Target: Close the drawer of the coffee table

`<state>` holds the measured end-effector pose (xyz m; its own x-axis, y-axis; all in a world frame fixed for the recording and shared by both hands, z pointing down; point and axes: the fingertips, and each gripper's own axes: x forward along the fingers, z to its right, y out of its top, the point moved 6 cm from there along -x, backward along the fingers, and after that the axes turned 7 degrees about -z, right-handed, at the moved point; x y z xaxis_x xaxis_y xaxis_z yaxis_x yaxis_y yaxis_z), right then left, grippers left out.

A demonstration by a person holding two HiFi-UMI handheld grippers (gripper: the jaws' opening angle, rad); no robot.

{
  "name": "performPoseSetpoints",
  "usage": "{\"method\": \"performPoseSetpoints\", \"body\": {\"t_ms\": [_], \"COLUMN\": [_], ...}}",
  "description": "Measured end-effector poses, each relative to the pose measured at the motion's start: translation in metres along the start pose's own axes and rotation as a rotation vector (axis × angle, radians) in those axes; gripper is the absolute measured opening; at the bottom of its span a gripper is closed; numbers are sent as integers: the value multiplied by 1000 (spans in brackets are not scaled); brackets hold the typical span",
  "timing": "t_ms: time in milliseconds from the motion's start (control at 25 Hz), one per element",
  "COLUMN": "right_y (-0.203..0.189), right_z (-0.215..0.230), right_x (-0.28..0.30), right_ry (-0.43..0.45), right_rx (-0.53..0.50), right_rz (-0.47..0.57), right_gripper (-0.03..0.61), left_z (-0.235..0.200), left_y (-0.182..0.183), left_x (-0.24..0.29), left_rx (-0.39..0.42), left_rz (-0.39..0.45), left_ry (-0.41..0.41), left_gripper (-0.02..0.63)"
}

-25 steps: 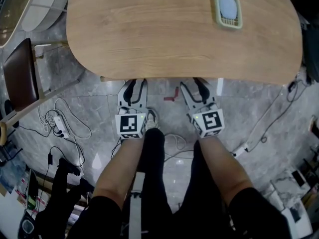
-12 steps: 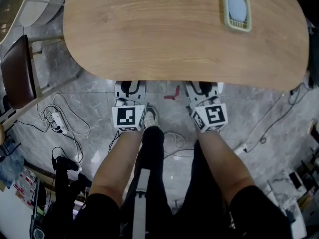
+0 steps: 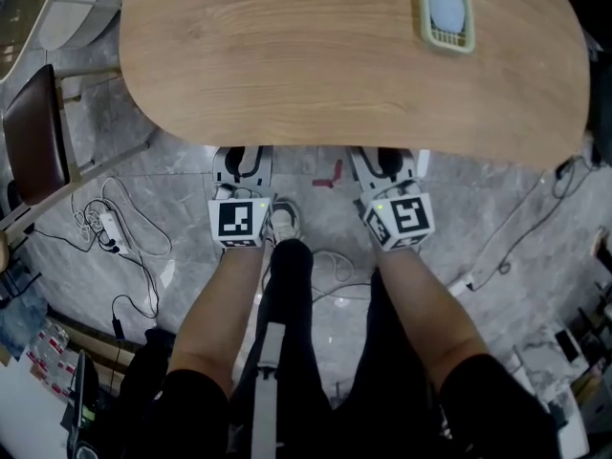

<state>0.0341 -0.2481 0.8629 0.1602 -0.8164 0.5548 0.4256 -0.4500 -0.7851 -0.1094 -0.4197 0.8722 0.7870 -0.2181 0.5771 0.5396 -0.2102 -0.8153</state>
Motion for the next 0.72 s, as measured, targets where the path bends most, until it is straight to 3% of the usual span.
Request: {"method": "performPoseSetpoints", "body": {"t_ms": [360,520,720], "right_y": [12,40,67], "right_z": [-29,-43,-51], "right_x": [-73,-128,-174], "right_ry": [56,67,95], "right_rx": [-10,10,-9], "right_rz": [-35,-40,-66], "right_gripper": [158,158,158], "left_z": [28,52,65], "left_y": [-14,6,42], "left_x": [-53,-98,-138], "left_rx": [1,25,-26], "left_rz": [-130,-175,-209], "left_ry": [-17,-52,-11], "left_gripper": [100,100,100]}}
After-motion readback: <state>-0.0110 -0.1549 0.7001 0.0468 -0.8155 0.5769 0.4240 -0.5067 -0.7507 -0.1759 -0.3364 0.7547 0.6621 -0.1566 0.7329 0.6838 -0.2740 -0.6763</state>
